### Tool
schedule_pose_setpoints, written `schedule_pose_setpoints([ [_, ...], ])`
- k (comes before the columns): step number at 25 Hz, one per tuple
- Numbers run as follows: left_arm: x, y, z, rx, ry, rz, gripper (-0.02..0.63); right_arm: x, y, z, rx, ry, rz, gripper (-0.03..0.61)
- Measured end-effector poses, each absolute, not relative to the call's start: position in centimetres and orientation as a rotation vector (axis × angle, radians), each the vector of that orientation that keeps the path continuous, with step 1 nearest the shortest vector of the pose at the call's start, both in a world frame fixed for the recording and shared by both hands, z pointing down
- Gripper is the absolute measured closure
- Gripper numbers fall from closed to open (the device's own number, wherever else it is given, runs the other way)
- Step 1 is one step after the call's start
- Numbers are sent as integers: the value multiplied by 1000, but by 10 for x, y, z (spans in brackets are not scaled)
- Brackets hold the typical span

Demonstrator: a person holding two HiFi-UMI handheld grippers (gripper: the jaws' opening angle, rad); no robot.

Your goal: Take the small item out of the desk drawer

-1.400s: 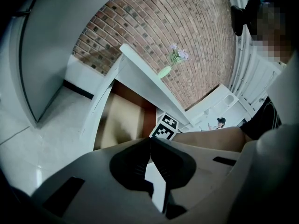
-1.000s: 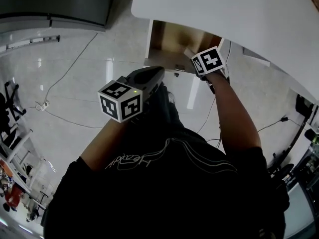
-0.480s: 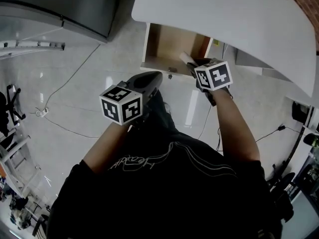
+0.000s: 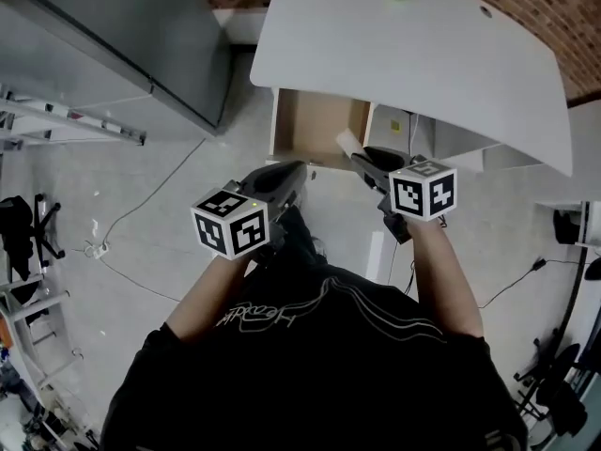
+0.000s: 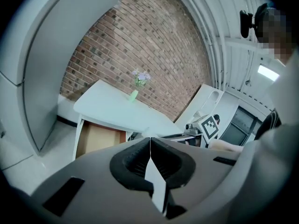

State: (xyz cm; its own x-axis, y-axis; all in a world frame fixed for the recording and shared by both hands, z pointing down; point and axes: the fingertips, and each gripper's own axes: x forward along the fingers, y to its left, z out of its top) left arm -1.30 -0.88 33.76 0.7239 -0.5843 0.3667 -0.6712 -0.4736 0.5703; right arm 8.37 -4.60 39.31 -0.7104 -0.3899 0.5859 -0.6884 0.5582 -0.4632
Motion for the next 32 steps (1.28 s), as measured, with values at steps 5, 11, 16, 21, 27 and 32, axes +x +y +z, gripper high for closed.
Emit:
schedule_pose_setpoints([
  [5,-2,11,290,2289,-934,121,591,84,-20,328,867,-2547,920,442],
  [11,3,33,225,2379,-934,31,591,88,16,252,832,-2726,853,442],
  [16,17,51,179,2473,-917,-9,591,102,38,199,844,-2831,734,442],
  [21,22,61,148,2545,-925,-6,591,93,52,157,795,-2936,616,442],
  [27,16,56,137,2553,-951,-22,591,86,51,140,752,-3000,608,442],
  [32,19,47,133,2561,-945,-13,591,90,48,138,736,-3023,616,442],
])
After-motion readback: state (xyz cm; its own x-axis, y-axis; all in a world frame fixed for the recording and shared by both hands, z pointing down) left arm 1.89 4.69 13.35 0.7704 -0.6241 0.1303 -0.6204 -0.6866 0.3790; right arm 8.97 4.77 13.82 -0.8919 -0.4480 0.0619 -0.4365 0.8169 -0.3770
